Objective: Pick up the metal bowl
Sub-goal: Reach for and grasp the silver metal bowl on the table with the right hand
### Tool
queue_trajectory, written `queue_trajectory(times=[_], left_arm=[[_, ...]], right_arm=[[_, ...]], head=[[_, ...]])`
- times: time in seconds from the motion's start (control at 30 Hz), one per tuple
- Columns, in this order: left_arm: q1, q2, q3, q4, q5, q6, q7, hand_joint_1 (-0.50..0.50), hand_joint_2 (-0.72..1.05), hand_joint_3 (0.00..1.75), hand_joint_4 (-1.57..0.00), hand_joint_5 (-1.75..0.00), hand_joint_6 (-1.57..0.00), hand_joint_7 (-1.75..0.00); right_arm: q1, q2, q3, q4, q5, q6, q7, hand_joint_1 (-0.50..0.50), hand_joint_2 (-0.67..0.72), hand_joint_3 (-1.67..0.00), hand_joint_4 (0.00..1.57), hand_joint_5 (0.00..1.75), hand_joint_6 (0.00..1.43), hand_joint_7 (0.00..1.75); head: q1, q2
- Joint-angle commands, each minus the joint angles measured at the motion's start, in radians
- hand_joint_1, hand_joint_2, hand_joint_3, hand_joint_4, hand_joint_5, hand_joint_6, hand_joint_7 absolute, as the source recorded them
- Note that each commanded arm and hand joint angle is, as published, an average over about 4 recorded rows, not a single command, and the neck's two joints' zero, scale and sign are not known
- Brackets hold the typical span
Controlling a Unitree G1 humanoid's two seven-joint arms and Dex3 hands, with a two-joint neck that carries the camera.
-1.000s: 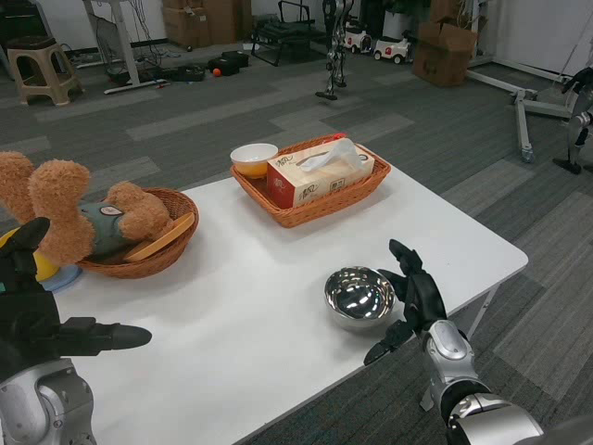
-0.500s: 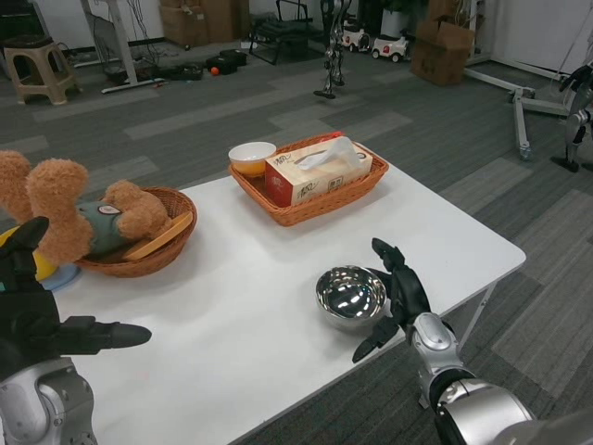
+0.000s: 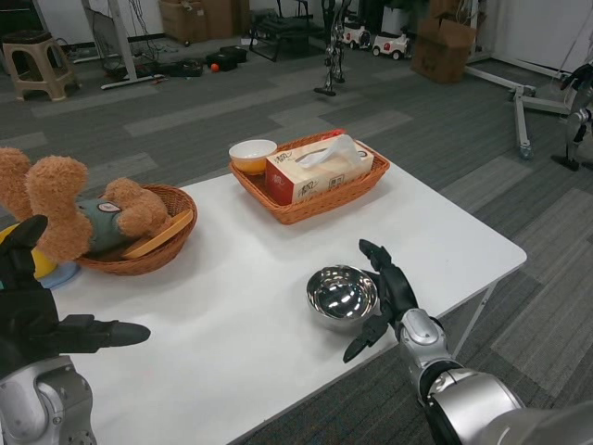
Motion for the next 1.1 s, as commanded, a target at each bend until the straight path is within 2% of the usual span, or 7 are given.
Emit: queue_trajectory(times=[0.03,0.27,0.43,0.67,0.77,1.0,1.1], left_arm=[[0.005,0.007,-0.003,-0.001,-0.001,0.0,0.002,-0.46,-0.64,0.0,-1.12,-1.23,0.0,-0.07],[0.008,0.007,-0.006,-0.002,-0.001,0.0,0.002,-0.46,-0.59,0.0,-1.12,-1.23,0.0,-0.07],[0.01,0.007,-0.009,-0.004,-0.001,0.0,0.002,-0.46,-0.64,0.0,-1.12,-1.23,0.0,-0.07],[0.017,0.007,-0.01,-0.007,-0.001,0.0,0.002,-0.46,-0.55,0.0,-1.12,-1.23,0.0,-0.07],[0.018,0.007,-0.01,-0.007,-0.001,0.0,0.002,-0.46,-0.55,0.0,-1.12,-1.23,0.0,-0.07],[0.018,0.006,-0.01,-0.007,-0.001,0.0,0.002,-0.46,-0.64,0.0,-1.12,-1.23,0.0,-0.07],[0.018,0.005,-0.01,-0.006,-0.001,0.0,0.002,-0.46,-0.59,0.0,-1.12,-1.23,0.0,-0.07]], right_arm=[[-0.017,-0.011,0.018,0.019,0.0,0.001,-0.009,-0.42,0.47,-0.08,0.0,0.68,0.0,0.28],[-0.028,-0.011,0.04,0.036,-0.001,0.006,-0.029,-0.42,0.52,-0.08,0.0,0.68,0.0,0.3],[-0.031,-0.008,0.043,0.04,-0.008,0.005,-0.05,-0.42,0.53,-0.08,0.0,0.68,0.0,0.28],[-0.036,-0.002,0.043,0.042,-0.019,0.006,-0.076,-0.43,0.66,-0.08,0.0,0.68,0.0,0.3],[-0.037,-0.001,0.044,0.042,-0.022,0.006,-0.083,-0.46,0.66,-0.08,0.0,0.68,0.0,0.31],[-0.044,0.007,0.049,0.042,-0.039,0.007,-0.116,-0.44,0.66,-0.08,0.0,0.68,0.0,0.3],[-0.049,0.011,0.049,0.042,-0.039,0.007,-0.126,-0.43,0.66,-0.08,0.0,0.68,0.0,0.35]], head=[[-0.001,-0.002],[-0.007,-0.005],[-0.006,-0.003],[-0.004,0.002],[-0.005,0.003],[-0.006,0.004],[-0.005,0.004]])
